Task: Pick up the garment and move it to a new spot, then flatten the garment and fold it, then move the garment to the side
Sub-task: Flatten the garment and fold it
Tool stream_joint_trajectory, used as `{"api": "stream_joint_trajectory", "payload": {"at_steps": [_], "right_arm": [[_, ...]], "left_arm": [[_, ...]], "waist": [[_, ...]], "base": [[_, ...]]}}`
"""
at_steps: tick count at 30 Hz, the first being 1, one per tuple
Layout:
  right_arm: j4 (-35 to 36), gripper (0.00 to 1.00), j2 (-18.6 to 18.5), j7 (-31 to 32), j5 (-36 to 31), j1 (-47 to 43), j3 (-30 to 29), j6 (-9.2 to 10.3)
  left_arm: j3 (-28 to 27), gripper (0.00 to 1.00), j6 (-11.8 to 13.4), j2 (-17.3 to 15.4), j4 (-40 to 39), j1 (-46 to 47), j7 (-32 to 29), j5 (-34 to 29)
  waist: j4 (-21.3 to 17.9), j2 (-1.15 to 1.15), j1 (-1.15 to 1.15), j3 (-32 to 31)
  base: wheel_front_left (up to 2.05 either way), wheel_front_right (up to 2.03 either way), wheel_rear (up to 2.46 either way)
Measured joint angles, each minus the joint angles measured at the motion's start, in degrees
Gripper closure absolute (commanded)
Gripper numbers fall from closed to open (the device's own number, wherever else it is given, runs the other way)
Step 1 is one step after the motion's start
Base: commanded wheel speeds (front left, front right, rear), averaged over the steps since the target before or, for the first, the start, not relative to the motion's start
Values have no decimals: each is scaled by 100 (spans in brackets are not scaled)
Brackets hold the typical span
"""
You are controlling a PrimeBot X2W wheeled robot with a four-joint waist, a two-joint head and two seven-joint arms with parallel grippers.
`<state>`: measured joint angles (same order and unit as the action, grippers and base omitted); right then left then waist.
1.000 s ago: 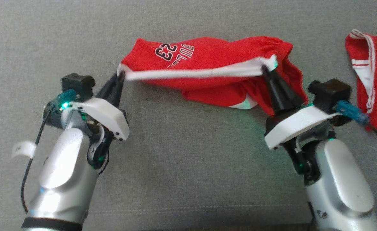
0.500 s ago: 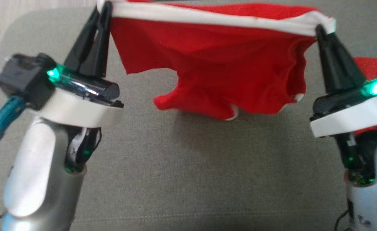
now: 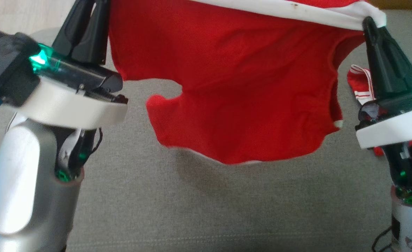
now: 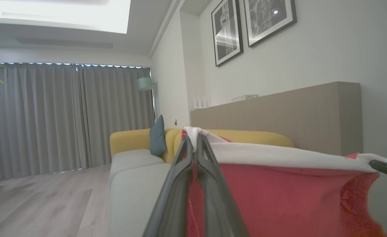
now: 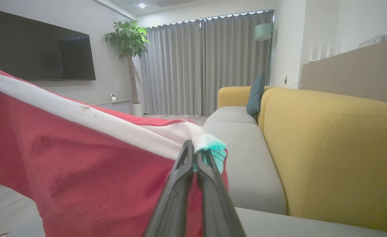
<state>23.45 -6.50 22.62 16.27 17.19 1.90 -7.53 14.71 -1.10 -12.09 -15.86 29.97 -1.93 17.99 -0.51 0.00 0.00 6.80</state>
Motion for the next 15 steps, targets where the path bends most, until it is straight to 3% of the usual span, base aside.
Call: {"api": "stream_joint_trajectory", "payload": {"at_steps": [7,15], "right_arm": [[-788,100,12,-102,97,687,-11,0],[-2809,100,44,-949,301,2863,287,0]], "left_arm": [[123,100,-203,33,1293,827,227,21],[105,100,-406,188,3608,2777,1225,-76]], "waist": [[-21,0,0,327],[-145,0,1,883]], "base": [[0,0,0],[0,0,0]]}}
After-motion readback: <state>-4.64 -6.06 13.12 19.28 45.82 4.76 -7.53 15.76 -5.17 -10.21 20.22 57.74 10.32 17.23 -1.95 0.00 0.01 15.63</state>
